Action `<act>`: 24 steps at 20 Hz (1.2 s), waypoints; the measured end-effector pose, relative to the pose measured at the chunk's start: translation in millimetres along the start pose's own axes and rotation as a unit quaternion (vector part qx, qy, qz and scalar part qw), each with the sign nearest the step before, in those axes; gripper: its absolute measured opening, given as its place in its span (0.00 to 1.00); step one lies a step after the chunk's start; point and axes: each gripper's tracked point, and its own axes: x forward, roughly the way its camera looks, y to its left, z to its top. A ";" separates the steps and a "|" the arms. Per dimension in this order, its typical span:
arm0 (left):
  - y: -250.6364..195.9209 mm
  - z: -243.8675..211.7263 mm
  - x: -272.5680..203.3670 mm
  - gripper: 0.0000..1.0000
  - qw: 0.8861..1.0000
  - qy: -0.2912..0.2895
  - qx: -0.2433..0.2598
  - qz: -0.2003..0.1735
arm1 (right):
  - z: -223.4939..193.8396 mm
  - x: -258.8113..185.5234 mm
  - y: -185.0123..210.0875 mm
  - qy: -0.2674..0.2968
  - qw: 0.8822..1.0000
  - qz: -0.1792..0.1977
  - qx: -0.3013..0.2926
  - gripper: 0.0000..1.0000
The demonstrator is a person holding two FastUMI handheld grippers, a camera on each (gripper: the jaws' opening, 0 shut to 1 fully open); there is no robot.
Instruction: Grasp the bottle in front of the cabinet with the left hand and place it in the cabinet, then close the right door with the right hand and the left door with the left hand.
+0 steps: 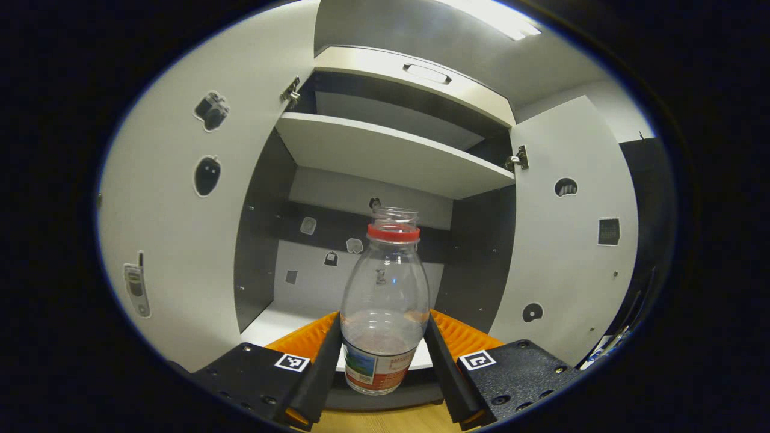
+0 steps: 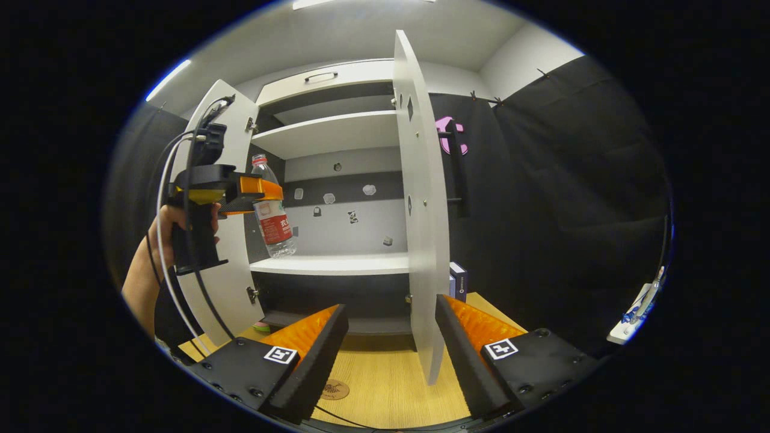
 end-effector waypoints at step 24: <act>8.3 -86.1 168.5 0.78 0.996 0.085 0.006 0.024 | -13.6 -19.3 -75.1 0.015 0.994 -0.089 0.063 0.97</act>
